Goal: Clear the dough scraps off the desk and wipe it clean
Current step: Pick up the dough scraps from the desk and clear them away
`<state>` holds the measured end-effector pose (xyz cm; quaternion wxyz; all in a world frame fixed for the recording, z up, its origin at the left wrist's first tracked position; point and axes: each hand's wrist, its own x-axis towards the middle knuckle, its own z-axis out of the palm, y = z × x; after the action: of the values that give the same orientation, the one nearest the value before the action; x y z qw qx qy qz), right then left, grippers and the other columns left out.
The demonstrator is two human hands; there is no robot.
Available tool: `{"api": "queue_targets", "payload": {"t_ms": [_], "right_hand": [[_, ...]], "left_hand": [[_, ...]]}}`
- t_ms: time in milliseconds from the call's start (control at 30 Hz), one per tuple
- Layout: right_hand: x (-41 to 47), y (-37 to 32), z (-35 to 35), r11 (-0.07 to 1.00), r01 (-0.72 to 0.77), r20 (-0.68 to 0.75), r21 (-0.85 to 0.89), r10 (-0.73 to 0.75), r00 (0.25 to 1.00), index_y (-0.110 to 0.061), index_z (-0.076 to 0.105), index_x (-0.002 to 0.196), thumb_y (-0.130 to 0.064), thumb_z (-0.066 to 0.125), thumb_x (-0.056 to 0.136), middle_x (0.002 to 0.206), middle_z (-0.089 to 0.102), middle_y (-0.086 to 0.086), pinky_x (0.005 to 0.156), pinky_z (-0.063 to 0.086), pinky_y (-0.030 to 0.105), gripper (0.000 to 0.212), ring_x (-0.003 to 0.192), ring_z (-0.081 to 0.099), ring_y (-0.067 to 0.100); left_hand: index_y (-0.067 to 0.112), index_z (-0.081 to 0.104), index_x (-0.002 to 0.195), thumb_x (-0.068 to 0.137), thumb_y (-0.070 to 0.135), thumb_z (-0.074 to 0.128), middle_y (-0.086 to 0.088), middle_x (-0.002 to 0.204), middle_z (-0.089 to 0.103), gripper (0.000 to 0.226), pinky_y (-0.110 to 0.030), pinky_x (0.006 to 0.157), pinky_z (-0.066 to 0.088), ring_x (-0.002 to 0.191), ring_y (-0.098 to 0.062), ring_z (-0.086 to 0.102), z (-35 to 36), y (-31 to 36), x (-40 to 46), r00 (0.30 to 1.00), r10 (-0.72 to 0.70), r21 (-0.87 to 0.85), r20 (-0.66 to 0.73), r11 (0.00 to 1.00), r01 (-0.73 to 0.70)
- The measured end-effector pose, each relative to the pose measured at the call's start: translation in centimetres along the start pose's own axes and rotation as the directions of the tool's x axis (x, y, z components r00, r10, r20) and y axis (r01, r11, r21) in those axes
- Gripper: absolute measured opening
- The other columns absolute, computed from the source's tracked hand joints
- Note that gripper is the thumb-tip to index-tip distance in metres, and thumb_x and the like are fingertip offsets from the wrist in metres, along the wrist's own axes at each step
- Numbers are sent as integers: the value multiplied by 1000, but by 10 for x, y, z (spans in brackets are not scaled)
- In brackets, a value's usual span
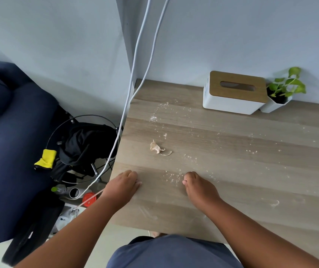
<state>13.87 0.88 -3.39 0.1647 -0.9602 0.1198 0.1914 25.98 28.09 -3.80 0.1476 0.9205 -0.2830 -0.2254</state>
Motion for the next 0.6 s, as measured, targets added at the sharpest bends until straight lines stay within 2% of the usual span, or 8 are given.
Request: {"api": "queue_targets", "payload": {"t_ms": [133, 233, 333, 433, 467, 533, 600], "right_hand": [[-5, 4, -5, 996, -72, -53, 60, 75, 996, -13, 48, 104, -28, 35, 110, 91, 58, 4, 63, 46, 36, 21, 74, 61, 27], [-8, 12, -9, 986, -110, -65, 127, 119, 991, -15, 48, 103, -25, 43, 106, 93, 61, 2, 66, 48, 37, 12, 77, 61, 27], [-11, 19, -11, 976, -137, -81, 169, 153, 985, -19, 49, 107, -21, 47, 103, 96, 61, -2, 66, 47, 35, 5, 78, 60, 26], [-11, 23, -11, 964, -151, -76, 220, 171, 982, -19, 54, 125, -20, 46, 106, 115, 62, -4, 77, 53, 36, 21, 94, 66, 25], [-11, 24, -11, 961, -147, -66, 234, 167, 984, -18, 56, 128, -18, 46, 106, 119, 62, -4, 81, 54, 37, 24, 100, 66, 24], [-11, 28, -10, 962, -126, -43, 243, 140, 989, -18, 60, 121, -15, 46, 105, 117, 61, -2, 84, 53, 38, 22, 100, 64, 22], [-11, 31, -8, 962, -103, -25, 252, 112, 993, -19, 62, 112, -13, 46, 104, 110, 60, -1, 84, 52, 37, 19, 97, 60, 20]], "left_hand": [[11, 46, 93, 106, 29, 50, -8, 86, 53, 23, -39, 66, 37, 80, -38, 59, -9, -1, 5, 999, -29, -131, -36, 991, 24], [7, 47, 99, 105, 23, 51, -6, 81, 53, 18, -38, 64, 40, 73, -36, 59, -15, -2, 13, 996, -62, -160, -64, 986, 52], [20, 48, 108, 106, 24, 45, -1, 94, 60, 5, -37, 73, 50, 85, -25, 62, -21, 3, 24, 990, -132, -195, -56, 974, 118], [8, 58, 122, 103, 3, 49, -8, 115, 63, 22, -37, 89, 54, 102, -26, 65, -21, 5, 37, 996, -35, -238, -77, 971, 16], [7, 58, 124, 103, 2, 49, -9, 118, 62, 24, -40, 92, 54, 105, -27, 65, -21, 5, 42, 997, -30, -243, -71, 970, 12], [10, 57, 127, 103, 6, 48, -8, 119, 62, 26, -43, 90, 54, 103, -27, 65, -23, 10, 51, 997, -43, -222, -69, 975, 27], [8, 60, 119, 105, 12, 47, -11, 111, 64, 19, -46, 81, 55, 93, -33, 66, -26, 17, 61, 993, -38, -243, -115, 970, 9]]}}
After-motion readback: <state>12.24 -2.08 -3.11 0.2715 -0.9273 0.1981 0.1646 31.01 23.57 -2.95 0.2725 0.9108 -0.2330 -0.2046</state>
